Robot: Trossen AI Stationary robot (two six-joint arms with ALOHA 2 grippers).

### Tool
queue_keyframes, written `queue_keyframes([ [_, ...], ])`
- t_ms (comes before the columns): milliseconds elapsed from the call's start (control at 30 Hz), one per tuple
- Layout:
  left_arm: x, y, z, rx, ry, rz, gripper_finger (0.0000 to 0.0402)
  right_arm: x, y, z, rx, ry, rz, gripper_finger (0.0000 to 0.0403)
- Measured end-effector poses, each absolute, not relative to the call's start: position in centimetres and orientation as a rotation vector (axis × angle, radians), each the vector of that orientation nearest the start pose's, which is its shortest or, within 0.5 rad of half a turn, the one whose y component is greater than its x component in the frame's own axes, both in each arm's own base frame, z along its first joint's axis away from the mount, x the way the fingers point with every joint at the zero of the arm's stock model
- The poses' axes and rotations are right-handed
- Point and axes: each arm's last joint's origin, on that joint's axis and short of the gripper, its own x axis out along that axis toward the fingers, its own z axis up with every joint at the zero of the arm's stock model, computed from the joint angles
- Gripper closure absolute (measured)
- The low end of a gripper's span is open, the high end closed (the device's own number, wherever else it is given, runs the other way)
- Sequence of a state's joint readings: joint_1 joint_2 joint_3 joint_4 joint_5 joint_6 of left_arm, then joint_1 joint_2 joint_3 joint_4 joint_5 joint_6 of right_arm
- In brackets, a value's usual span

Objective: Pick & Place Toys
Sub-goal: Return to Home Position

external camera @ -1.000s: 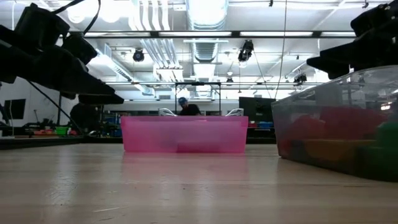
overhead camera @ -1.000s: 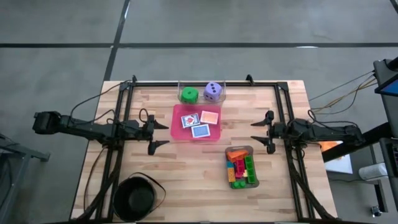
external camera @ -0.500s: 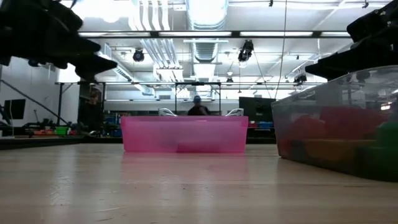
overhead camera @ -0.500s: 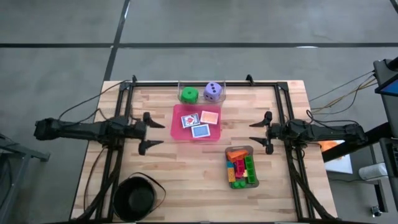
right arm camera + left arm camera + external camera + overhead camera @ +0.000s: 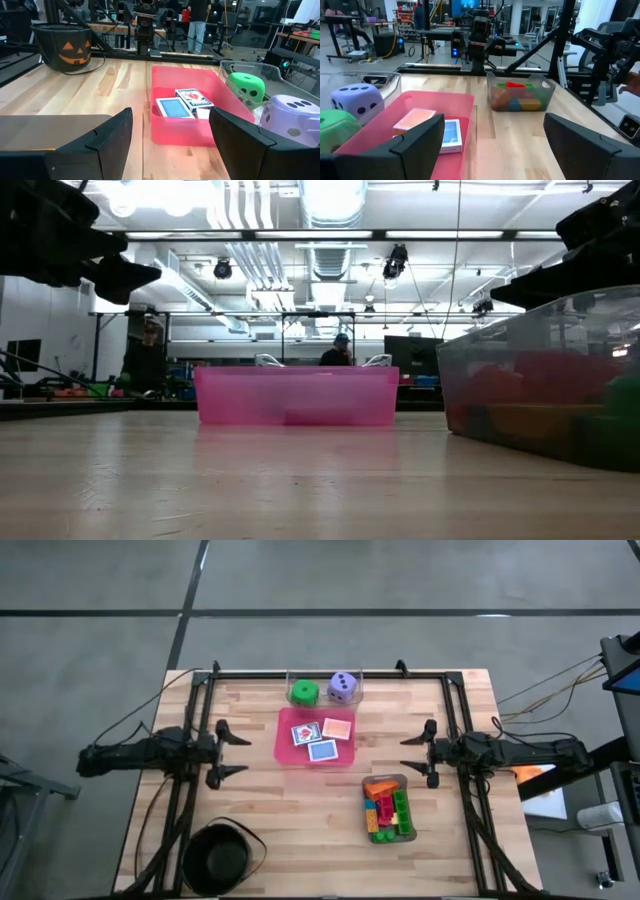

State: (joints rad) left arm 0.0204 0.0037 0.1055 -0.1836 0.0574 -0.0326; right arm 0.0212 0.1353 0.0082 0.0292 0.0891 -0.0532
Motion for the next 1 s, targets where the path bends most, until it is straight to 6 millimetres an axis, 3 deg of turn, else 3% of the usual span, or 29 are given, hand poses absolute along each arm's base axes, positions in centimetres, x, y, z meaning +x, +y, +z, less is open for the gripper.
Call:
queue_keyframes([
  [267,9.4,0.0,17.0,-0.035,0.057,-0.035,0.0059,10.6,0.0,15.7,-0.06,0.111,-0.064,0.0142],
  [1000,9.6,0.1,16.8,-0.031,0.02,-0.014,0.0059,10.6,0.0,15.7,-0.059,0.113,-0.065,0.0142],
])
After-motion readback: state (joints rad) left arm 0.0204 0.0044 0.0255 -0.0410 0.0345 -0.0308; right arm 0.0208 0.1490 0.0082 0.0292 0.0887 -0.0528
